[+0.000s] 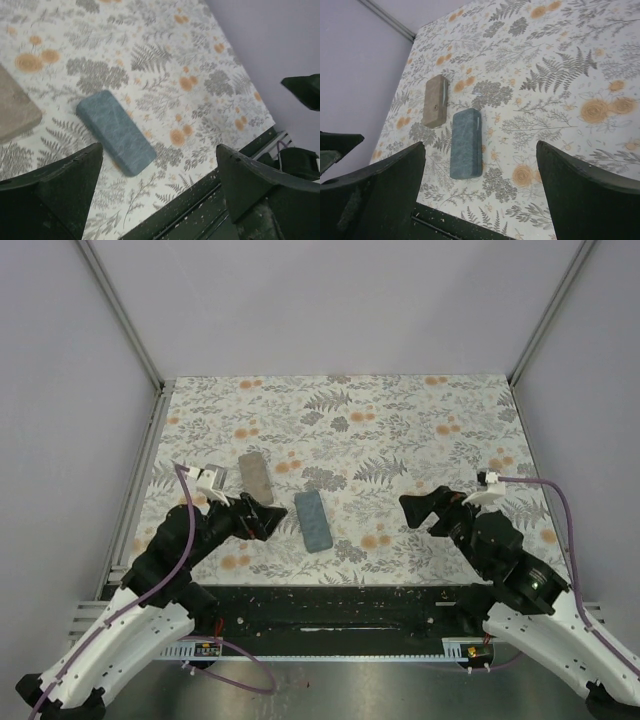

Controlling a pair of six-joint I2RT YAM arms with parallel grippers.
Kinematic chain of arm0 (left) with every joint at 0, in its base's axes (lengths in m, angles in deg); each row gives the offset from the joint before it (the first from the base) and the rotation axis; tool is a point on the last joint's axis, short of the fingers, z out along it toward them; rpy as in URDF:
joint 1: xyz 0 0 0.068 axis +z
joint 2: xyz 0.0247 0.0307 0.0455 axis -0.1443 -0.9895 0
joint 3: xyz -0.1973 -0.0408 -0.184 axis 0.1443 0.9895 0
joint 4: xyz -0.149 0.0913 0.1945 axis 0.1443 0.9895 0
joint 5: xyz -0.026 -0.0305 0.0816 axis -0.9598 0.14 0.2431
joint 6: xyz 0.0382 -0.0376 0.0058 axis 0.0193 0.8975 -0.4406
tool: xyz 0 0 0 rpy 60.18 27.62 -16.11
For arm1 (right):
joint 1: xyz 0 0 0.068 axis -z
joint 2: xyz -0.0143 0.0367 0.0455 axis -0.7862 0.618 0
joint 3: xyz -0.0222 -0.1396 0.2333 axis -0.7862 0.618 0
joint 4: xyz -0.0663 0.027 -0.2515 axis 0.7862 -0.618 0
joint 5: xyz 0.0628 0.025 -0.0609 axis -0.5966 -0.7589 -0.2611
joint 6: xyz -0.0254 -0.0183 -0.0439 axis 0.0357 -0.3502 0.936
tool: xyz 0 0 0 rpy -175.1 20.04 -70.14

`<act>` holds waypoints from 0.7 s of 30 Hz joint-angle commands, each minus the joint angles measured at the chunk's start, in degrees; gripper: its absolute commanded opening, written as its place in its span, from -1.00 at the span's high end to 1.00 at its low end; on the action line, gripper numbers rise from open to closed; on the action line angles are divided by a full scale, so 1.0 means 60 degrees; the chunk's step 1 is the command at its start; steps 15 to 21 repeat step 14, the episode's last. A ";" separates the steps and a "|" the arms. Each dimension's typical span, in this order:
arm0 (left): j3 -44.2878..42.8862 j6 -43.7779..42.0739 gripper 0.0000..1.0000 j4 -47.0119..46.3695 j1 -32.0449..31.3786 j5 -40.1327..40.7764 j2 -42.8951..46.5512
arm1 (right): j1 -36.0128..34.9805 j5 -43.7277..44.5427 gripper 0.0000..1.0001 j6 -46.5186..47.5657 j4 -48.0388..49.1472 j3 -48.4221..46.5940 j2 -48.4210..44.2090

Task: Organize the sunglasses
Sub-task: Reset both arms

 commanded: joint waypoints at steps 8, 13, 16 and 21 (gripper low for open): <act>0.1279 0.0656 -0.98 0.0513 -0.0023 0.0919 0.1418 | -0.0024 0.1182 -0.99 -0.0269 -0.2131 0.0672 -0.2221; 0.1264 0.0730 -0.98 0.0631 -0.0023 0.1138 0.1725 | -0.0024 0.1299 -0.99 -0.0416 -0.2513 0.0467 -0.2162; 0.1250 0.0730 -0.98 0.0645 -0.0023 0.1124 0.1769 | -0.0009 0.1299 -0.99 -0.0431 -0.2528 0.0452 -0.2147; 0.1250 0.0730 -0.98 0.0645 -0.0023 0.1124 0.1769 | -0.0009 0.1299 -0.99 -0.0431 -0.2528 0.0452 -0.2147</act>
